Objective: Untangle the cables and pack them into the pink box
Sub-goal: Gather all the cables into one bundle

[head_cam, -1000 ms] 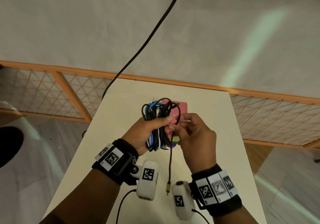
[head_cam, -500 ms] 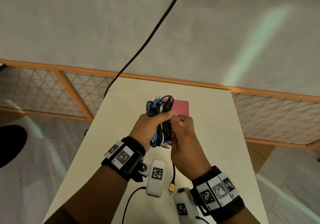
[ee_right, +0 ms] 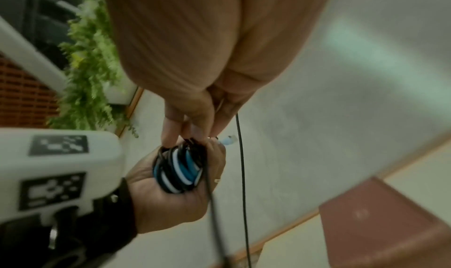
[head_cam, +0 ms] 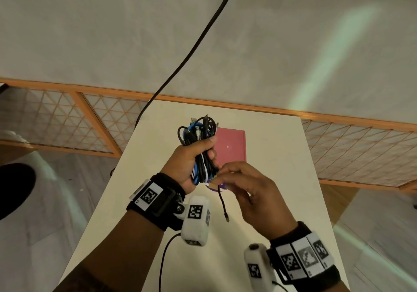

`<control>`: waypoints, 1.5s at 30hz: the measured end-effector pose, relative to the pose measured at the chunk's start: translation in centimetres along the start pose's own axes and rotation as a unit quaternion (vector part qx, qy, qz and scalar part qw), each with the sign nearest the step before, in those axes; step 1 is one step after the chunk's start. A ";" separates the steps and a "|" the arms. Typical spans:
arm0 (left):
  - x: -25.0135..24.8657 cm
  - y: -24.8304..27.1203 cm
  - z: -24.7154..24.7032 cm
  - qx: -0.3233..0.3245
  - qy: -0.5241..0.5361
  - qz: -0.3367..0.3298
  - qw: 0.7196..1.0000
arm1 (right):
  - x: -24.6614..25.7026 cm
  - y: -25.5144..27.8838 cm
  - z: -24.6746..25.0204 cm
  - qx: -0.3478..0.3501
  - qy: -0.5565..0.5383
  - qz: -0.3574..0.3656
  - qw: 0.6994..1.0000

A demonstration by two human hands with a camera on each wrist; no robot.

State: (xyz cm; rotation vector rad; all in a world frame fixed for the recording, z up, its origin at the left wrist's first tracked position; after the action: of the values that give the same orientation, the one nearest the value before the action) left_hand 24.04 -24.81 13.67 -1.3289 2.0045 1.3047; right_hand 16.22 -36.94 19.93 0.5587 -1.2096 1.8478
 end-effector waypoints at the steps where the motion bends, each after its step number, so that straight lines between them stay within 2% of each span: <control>1: 0.2 0.1 0.0 -0.003 0.003 0.009 1.000 | 0.0 -0.1 -0.2 0.023 0.031 0.020 0.999; 3: 0.3 0.2 0.0 -0.002 0.008 0.023 1.000 | -0.2 -0.1 -0.4 0.037 0.097 0.067 0.992; 5: 0.2 0.2 0.1 -0.001 0.003 0.027 1.000 | -0.5 0.1 -0.2 0.019 0.126 0.096 0.987; 12: 1.3 0.5 0.0 -0.019 -0.003 0.042 0.999 | 0.0 0.4 -0.3 -0.019 0.079 0.091 0.993; 17: 1.6 0.8 -0.6 0.005 0.008 0.062 0.998 | -0.5 0.6 -0.3 -0.031 -0.012 0.033 0.999; 19: 1.4 0.9 -0.8 0.013 0.006 0.059 0.998 | -0.9 0.8 0.1 -0.066 -0.045 -0.002 0.997; 21: 1.5 0.9 -0.7 0.009 0.004 0.050 0.999 | -2.3 0.8 0.7 -0.118 -0.095 -0.086 0.985; 23: 1.7 0.9 -0.8 0.010 -0.004 0.041 0.999 | -3.3 0.8 0.7 -0.140 -0.146 -0.158 0.966; 28: 1.8 0.9 -1.2 0.020 -0.010 0.007 1.000 | -4.2 0.3 1.0 -0.171 -0.217 -0.239 0.931; 37: 2.3 0.7 -0.8 0.046 -0.101 -0.054 0.992 | -4.7 0.1 -0.1 -0.109 -0.163 -0.268 0.943; 41: 2.6 0.1 0.7 -0.009 -0.158 -0.069 0.985 | -5.2 0.1 -0.8 -0.043 -0.129 -0.289 0.948; 43: 2.8 0.1 1.1 -0.018 -0.182 -0.076 0.980 | -5.9 0.4 -0.4 -0.049 -0.124 -0.309 0.942; 45: 2.9 0.5 0.9 0.003 -0.213 -0.084 0.973 | -6.8 0.4 0.6 -0.087 -0.095 -0.322 0.938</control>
State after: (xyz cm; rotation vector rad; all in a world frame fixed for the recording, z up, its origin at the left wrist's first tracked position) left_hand 22.12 -25.42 11.31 -1.0759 1.5688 1.3639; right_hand 19.56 -40.29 14.98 0.9222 -1.1217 1.1420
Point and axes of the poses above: each hand's wrist, its own y-axis away from the middle knuckle, its own z-axis out of the back of the hand, x = y × z, the point moved 9 cm from there along -y, towards the middle knuckle, and after that the axes turned 11 degrees about -x, right-handed, at the moved point
